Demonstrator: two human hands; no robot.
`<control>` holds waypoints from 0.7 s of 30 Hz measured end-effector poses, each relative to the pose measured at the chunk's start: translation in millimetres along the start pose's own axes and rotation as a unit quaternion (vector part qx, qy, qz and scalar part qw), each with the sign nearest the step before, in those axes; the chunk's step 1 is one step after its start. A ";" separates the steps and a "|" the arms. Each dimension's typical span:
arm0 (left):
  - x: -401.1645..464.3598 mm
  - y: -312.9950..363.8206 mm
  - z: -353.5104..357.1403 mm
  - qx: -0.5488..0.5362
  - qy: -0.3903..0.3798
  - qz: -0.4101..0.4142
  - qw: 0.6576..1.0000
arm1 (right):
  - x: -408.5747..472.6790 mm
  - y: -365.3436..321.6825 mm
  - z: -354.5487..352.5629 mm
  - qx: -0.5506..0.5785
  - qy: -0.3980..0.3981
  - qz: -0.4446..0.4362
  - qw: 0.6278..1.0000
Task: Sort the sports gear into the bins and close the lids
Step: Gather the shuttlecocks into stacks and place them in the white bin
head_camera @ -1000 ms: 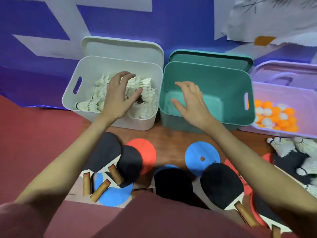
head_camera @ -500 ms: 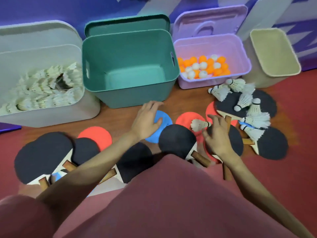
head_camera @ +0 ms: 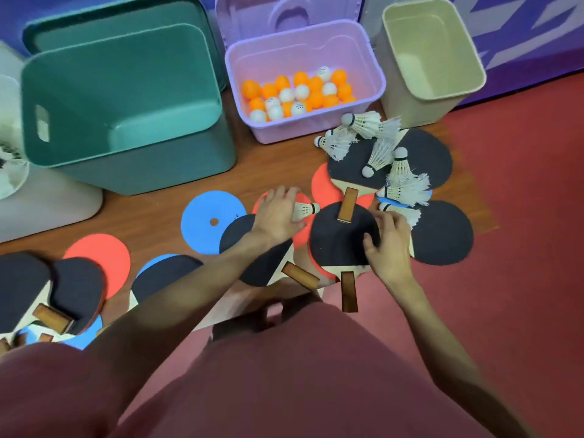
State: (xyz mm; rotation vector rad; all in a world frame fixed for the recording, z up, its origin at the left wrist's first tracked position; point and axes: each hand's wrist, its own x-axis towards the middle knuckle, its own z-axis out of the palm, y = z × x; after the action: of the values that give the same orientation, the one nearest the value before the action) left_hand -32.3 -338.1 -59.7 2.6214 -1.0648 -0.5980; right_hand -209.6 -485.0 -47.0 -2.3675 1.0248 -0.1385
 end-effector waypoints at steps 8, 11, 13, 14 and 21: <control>10.0 -4.4 28.3 -0.084 -0.007 -0.104 0.991 | 14.3 42.6 -1.3 -0.066 0.096 0.036 0.993; 8.4 -7.7 33.3 -0.115 0.011 -0.110 0.987 | 22.3 48.0 0.2 -0.030 0.092 0.126 0.987; 5.9 -8.0 34.4 -0.146 0.037 -0.122 0.981 | 26.9 49.3 1.4 0.008 0.082 0.152 0.985; 4.8 -7.4 33.9 -0.162 0.056 -0.128 0.977 | 29.0 50.3 2.6 0.022 0.074 0.152 0.985; -6.0 8.8 19.5 -0.210 0.162 -0.055 0.963 | 36.8 57.6 7.3 0.010 0.021 0.094 0.995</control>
State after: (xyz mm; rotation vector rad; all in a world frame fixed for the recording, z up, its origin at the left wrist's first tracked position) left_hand -50.5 -341.4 -72.0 2.3056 -0.6182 -0.3496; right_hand -218.6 -539.6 -87.8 -2.2438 1.2552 -0.1291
